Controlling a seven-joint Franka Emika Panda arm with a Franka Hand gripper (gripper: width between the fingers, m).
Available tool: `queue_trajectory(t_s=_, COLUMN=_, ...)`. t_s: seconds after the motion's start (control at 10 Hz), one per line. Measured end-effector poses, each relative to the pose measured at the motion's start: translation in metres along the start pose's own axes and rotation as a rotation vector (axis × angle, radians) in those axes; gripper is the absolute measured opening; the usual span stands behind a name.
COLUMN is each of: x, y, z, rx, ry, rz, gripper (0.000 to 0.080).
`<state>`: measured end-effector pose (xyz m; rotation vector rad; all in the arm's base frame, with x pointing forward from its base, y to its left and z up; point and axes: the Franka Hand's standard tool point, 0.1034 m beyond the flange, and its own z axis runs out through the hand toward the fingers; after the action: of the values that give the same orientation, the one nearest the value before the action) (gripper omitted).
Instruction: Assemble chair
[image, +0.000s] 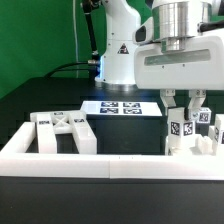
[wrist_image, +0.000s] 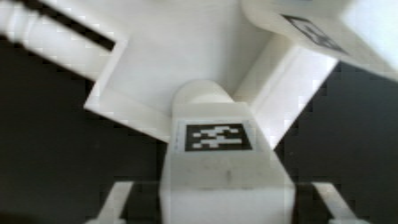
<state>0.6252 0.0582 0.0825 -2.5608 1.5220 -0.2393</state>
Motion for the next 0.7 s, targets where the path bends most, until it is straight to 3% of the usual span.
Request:
queue_trajectory(t_s=0.3, x=-0.0002, y=0.0001, z=0.0001, rx=0.001, ry=-0.002, rz=0.058, gripper=0.0291)
queue_trajectory(t_s=0.4, x=-0.0003, y=0.0, z=0.0001, rx=0.001, ry=-0.002, rz=0.042, gripper=0.0468)
queue_trajectory(t_s=0.5, x=-0.0011, y=-0.0007, z=-0.0003, rx=0.0, ry=0.001, rz=-0.043, gripper=0.0468)
queue_trajectory(t_s=0.6, x=-0.0027, y=-0.0005, z=0.0002, rx=-0.001, ry=0.0, rz=-0.1, gripper=0.0607)
queue_trajectory(t_s=0.7, x=-0.0031, y=-0.0001, z=0.0005, rx=-0.001, ry=0.0, rz=-0.201, gripper=0.0636)
